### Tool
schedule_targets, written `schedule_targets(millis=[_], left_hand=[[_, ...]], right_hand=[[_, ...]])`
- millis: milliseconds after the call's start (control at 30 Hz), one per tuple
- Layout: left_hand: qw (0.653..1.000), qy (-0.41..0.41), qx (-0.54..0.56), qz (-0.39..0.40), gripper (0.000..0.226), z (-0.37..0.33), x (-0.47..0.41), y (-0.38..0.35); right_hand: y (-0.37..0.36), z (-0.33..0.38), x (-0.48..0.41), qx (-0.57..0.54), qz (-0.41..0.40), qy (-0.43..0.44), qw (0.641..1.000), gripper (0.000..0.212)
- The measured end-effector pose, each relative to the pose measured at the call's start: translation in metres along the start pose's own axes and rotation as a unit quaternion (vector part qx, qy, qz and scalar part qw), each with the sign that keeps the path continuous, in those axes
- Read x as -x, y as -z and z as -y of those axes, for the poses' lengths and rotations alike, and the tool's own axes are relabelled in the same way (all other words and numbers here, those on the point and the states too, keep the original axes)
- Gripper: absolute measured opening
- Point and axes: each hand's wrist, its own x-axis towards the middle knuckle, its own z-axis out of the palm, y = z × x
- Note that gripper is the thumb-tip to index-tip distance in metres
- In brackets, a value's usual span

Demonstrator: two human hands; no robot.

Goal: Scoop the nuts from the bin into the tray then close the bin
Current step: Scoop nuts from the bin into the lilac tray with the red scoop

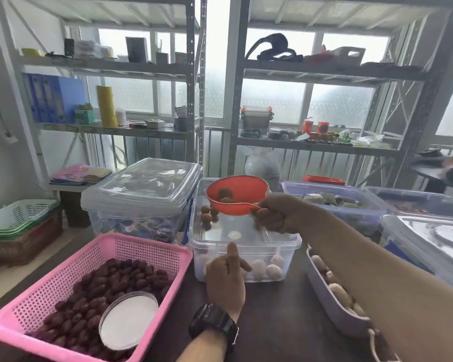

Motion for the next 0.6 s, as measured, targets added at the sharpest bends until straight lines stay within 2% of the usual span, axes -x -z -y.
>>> schedule_targets(millis=[200,433,600], left_hand=[[1.0,-0.016,-0.004,-0.001,0.075,-0.001,-0.001,0.002],[0.999,-0.032,0.018,-0.007,0.071,-0.004,-0.002,0.003],[0.999,-0.037,0.034,-0.004,0.069,-0.001,-0.001,0.004]], right_hand=[[0.044,0.007,0.075,0.034,-0.062,0.02,0.997,0.034],[0.088,-0.03,0.156,0.05,-0.129,0.022,0.99,0.033],[0.114,-0.063,0.201,0.078,-0.21,0.015,0.975,0.034]])
